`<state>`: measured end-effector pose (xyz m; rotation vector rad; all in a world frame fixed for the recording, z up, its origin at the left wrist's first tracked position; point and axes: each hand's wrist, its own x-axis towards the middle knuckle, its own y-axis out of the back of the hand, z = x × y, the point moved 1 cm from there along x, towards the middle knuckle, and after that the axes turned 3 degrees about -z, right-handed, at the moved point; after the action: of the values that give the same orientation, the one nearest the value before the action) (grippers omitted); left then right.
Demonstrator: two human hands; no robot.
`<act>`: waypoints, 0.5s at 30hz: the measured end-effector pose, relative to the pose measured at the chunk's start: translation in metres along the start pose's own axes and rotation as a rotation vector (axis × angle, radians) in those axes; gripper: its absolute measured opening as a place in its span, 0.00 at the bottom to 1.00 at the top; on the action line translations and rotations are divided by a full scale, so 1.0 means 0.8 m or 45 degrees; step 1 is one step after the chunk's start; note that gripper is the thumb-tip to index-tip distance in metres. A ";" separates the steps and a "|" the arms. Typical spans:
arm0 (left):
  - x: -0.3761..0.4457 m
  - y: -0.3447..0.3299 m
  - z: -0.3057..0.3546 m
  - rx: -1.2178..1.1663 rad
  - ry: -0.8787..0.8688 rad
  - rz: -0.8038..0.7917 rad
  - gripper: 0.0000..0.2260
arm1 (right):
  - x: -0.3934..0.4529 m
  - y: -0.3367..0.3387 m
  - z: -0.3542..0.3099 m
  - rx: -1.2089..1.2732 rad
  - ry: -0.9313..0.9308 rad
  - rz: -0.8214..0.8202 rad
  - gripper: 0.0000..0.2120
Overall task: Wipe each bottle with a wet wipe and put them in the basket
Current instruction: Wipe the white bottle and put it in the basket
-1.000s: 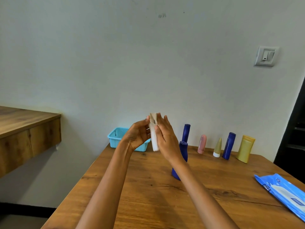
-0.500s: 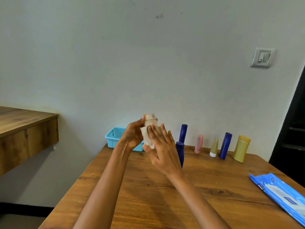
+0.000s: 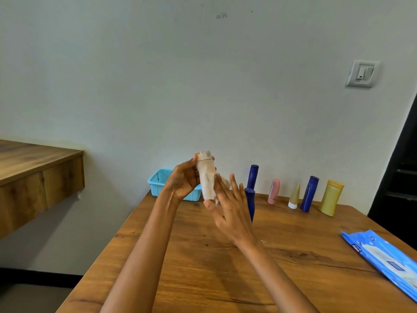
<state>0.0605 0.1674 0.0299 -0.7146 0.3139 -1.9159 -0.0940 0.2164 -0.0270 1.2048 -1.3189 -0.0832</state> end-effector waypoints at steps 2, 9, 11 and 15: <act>0.002 -0.001 -0.003 0.011 0.017 0.013 0.33 | 0.009 0.003 0.003 0.046 -0.070 0.010 0.34; 0.001 -0.003 -0.001 -0.015 0.029 0.125 0.17 | 0.015 -0.007 -0.025 0.051 0.061 0.028 0.33; 0.002 -0.001 0.000 0.011 0.000 0.148 0.21 | 0.001 -0.017 -0.017 0.108 -0.009 0.063 0.33; 0.003 -0.002 -0.005 0.075 0.013 0.159 0.19 | 0.012 -0.013 -0.008 0.197 -0.154 0.072 0.37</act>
<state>0.0562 0.1660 0.0284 -0.6320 0.2999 -1.8035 -0.0800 0.2093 -0.0264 1.3086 -1.4861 -0.0138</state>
